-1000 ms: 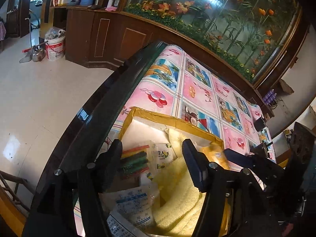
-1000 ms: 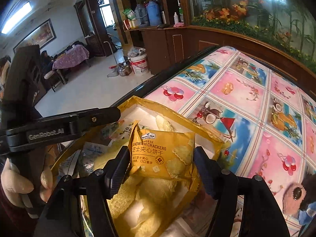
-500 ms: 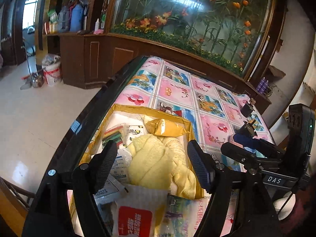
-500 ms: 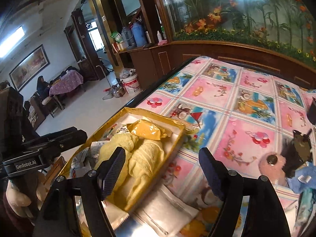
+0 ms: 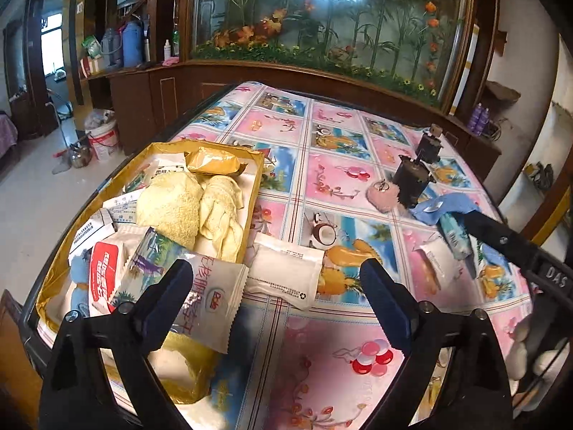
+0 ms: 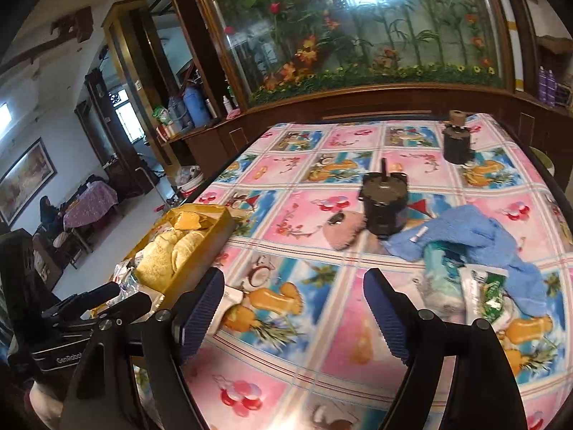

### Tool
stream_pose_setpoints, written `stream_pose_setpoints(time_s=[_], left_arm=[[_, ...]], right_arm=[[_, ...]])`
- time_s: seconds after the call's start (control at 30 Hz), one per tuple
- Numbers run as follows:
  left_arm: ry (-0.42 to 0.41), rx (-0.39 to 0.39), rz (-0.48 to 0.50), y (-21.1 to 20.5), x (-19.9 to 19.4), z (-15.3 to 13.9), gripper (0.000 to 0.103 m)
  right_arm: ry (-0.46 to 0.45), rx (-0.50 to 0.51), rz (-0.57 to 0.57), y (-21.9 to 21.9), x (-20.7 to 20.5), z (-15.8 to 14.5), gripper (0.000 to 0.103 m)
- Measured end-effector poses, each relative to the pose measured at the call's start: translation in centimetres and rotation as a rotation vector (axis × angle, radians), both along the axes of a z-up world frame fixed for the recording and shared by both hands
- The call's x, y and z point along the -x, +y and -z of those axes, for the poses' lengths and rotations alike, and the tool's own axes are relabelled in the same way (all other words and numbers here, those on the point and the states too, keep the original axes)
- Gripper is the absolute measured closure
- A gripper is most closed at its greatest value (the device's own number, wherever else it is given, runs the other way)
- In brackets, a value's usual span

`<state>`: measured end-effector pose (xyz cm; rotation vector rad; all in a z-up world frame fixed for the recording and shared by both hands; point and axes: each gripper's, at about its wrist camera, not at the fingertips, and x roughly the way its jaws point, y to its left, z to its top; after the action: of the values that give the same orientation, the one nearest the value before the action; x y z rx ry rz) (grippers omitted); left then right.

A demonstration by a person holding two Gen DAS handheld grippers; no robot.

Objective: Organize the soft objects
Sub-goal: 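Withdraw both tools from the box back over the table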

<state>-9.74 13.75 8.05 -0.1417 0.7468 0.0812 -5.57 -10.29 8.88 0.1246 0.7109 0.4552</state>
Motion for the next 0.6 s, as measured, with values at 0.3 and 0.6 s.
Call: stream_pose_setpoints(time_s=[0.3,0.6], left_arm=[[-0.104,-0.238,-0.004,-5.3,2.3,-1.5,0.008],[-0.087,-0.266,0.024,-7.5,2.6,-1.8,0.008]], right_arm=[[0.044,-0.024,0.159,-8.6,1.3,2.5,0.019],[0.066,-0.063,0.206,-11.4,1.3,3.9,0.019]])
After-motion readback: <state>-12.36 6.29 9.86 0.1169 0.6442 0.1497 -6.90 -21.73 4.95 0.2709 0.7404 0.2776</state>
